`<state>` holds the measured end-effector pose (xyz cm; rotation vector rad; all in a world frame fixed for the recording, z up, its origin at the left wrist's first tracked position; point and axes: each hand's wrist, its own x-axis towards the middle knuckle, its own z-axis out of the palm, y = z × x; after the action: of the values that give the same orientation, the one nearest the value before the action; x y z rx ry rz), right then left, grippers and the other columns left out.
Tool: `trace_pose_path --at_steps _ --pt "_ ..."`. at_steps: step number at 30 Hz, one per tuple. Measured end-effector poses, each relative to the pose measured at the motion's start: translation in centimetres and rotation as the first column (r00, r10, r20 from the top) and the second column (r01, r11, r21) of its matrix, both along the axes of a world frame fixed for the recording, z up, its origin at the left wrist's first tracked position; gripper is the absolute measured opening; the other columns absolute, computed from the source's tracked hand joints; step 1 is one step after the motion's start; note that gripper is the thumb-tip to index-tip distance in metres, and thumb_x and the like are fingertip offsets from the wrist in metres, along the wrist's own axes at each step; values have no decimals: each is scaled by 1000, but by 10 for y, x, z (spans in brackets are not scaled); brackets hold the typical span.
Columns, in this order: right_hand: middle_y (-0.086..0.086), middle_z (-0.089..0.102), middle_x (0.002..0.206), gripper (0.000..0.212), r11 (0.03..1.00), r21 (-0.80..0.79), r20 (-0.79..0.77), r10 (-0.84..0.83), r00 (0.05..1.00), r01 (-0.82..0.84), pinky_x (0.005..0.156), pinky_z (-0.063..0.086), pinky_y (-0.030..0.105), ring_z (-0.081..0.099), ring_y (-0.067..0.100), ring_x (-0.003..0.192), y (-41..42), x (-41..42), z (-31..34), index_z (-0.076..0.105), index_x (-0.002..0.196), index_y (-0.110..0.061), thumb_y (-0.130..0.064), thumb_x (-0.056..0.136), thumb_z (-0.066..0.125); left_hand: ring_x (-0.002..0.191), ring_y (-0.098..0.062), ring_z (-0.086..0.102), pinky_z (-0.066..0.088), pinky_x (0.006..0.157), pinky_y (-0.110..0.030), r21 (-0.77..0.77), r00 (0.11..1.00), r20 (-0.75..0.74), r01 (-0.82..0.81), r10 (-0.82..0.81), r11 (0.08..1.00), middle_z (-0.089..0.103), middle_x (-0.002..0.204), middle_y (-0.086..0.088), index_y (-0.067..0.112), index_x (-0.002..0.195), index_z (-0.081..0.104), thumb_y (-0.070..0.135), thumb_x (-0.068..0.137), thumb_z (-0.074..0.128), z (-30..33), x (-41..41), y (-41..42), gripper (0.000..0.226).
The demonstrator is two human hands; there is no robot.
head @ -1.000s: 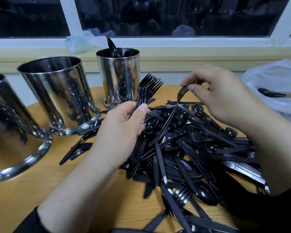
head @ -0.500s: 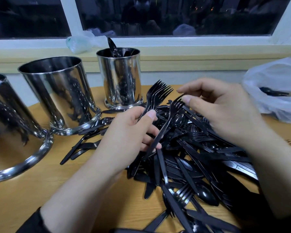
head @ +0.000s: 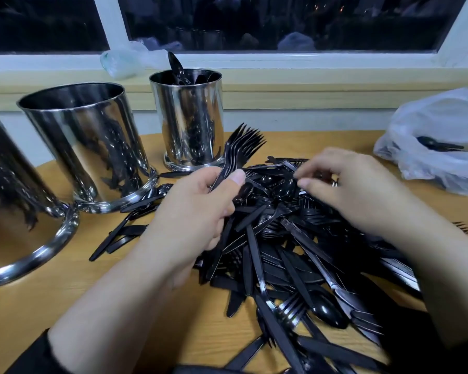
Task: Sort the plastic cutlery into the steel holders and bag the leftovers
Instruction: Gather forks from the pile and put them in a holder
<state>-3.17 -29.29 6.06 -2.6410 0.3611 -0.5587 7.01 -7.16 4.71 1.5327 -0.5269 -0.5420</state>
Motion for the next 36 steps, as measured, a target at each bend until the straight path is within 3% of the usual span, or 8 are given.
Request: trace_pose_path --at_steps 4,8,13,20,23,28,33,36 --pt "-20 56 114 20 996 -41 -328 60 943 -78 98 44 34 56 10 106 1 1 -6 70 111 -44 -36 92 70 48 -12 19 15 44 -23 5 1000 9 20 -20 1000 42 66 2 10 115 61 40 100 60 -3 -1 -2 34" --pt "-23 53 125 30 994 -64 -356 60 933 -88 101 38 27 51 7 115 3 2 -8 67 122 -42 -34 93 69 46 -11 20 14 44 -24 11 999 36 4 -5 1000 44 68 -1 5 114 60 38 101 59 -5 -1 -3 35" --pt "-20 53 122 25 995 -48 -334 61 941 -82 98 39 29 51 9 113 5 4 -11 68 119 -43 -37 95 67 47 -12 20 15 45 -23 -2 999 35 -15 15 1000 41 66 0 13 113 64 39 101 59 -4 -2 -5 29" --pt "-17 59 110 14 994 -81 -147 55 988 -68 83 32 22 52 6 103 5 4 -12 74 106 -34 -31 98 63 51 -14 23 18 46 -27 -16 991 117 -55 57 998 37 65 0 7 106 63 41 100 58 -3 -2 -4 35" --pt "-15 62 101 12 997 -56 22 61 998 -60 83 39 25 55 4 94 8 2 -4 73 100 -30 -25 98 63 51 -14 29 24 46 -27 -22 979 184 -83 85 996 39 64 1 6 97 61 38 102 57 -2 -1 -4 33" --pt "-28 60 82 12 997 22 218 72 973 -79 69 36 4 54 -13 76 12 -3 3 71 99 -26 -16 97 63 55 -17 44 40 48 -29 9 962 253 -111 105 994 46 61 2 5 91 60 35 104 56 -2 2 -4 32" --pt "-27 59 77 13 992 110 418 11 908 -63 65 38 12 55 3 71 12 -1 2 67 94 -34 -25 94 58 52 -13 54 46 47 -22 27 963 252 -106 96 994 56 61 2 6 92 64 31 104 56 0 -3 -6 29" --pt "-23 59 71 15 981 159 470 27 882 -114 58 36 17 49 10 60 13 -4 4 62 83 -39 -27 91 57 52 -17 52 45 52 -32 48 946 302 -140 119 989 60 64 -9 8 88 66 37 102 57 -1 -1 -4 34"
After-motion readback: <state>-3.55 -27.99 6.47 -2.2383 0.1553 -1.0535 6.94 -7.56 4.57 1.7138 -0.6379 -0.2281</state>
